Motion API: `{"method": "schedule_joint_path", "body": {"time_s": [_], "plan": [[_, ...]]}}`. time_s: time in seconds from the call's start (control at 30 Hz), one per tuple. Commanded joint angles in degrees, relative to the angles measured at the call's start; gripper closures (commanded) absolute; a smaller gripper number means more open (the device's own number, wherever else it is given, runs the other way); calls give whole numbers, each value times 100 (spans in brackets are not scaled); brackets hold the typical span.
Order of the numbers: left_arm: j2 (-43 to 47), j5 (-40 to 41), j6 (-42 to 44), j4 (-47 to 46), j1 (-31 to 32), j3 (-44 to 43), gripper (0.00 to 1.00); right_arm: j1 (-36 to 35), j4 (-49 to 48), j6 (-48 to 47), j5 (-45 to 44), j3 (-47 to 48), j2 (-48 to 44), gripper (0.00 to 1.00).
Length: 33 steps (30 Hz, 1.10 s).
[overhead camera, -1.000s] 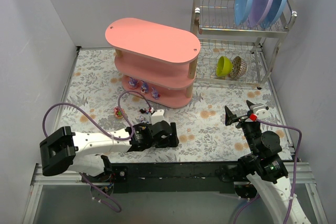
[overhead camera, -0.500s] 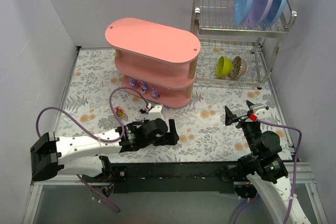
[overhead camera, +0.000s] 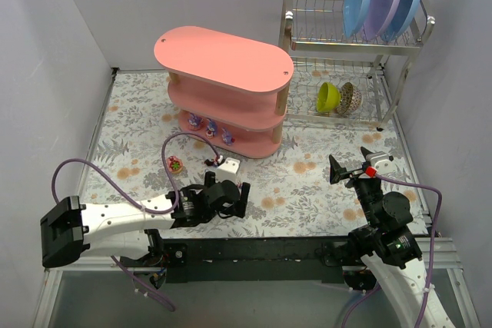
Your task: Place and organize the plastic toys onto the shelf
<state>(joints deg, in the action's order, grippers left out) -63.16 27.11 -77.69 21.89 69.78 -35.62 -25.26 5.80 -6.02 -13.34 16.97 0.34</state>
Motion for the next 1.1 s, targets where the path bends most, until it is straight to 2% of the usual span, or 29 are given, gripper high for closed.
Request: {"method": "schedule_joint_path", "body": {"time_s": [0.0,0.1,0.23,0.57,1.07], "plan": [[110,444,913,-859,18,387,21,-41,-281,22,-72,-10,-1176,2],[154,321,1229,-1360,10,608,24,-41,-281,22,-63,-18,-1176,2],[-12,22,1397,-1512,-87,600,28,-41,-290,22,-54,-18,-1176,2],[-522,-558,1160,-1240,-588,398,35,-41,-255,13,-63,8,-1176,2],[-1032,-1094,1309,-1170,-615,169,44,-41,-255,31,-37,17,-1176,2]]}}
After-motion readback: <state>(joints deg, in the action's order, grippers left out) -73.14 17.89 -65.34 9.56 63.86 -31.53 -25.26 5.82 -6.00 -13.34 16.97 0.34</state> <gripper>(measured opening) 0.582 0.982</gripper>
